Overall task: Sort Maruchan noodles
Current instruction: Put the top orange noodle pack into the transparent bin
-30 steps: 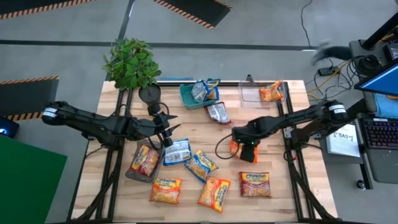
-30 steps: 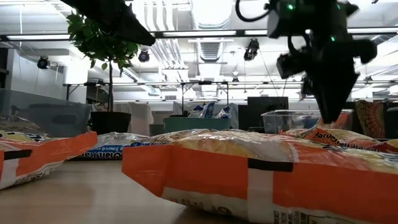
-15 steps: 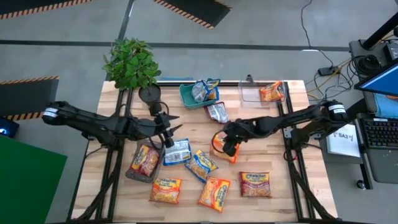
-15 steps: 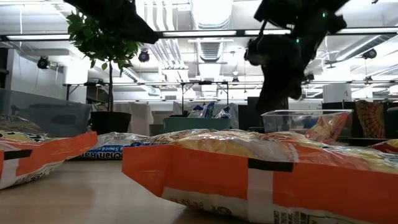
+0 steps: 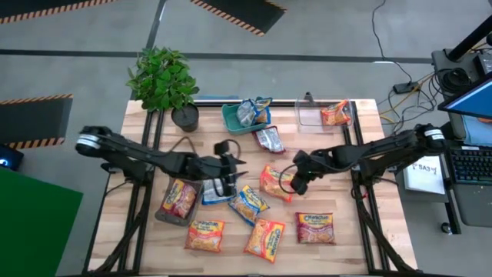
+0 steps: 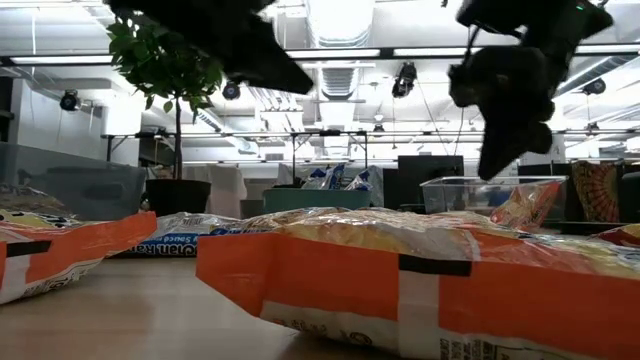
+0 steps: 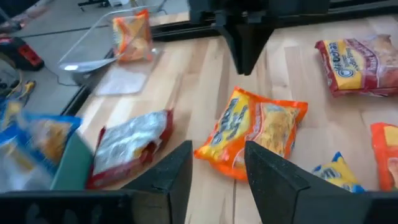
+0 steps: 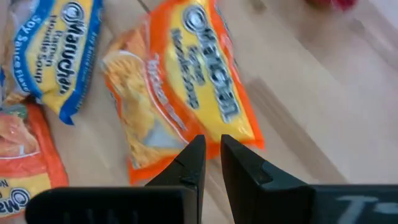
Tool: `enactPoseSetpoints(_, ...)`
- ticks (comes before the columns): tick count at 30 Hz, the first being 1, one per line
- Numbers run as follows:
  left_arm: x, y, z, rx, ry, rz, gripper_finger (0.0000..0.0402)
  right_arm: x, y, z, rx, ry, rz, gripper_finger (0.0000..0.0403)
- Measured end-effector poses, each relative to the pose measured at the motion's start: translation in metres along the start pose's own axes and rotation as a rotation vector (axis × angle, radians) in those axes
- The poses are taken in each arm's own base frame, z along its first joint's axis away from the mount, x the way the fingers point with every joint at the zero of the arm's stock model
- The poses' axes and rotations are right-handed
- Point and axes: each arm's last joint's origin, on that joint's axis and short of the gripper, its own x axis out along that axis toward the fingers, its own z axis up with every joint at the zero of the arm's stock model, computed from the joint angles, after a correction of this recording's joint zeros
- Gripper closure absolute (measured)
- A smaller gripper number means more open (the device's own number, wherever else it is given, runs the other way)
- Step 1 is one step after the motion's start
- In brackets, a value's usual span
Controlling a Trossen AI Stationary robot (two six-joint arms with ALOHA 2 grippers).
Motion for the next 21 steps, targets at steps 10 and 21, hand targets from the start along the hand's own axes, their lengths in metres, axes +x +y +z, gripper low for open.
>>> enactPoseSetpoints(10,0.074,-0.03,-0.007,0.117,0.117,-0.048,0.0328,0.0,-0.025,-0.028,0.225,0.027,0.052,0.0365)
enactPoseSetpoints(21,0.111,-0.046,-0.026,0.13,0.188,-0.104,0.0364,0.004,-0.041,-0.049,0.423,0.046,0.12,0.0262)
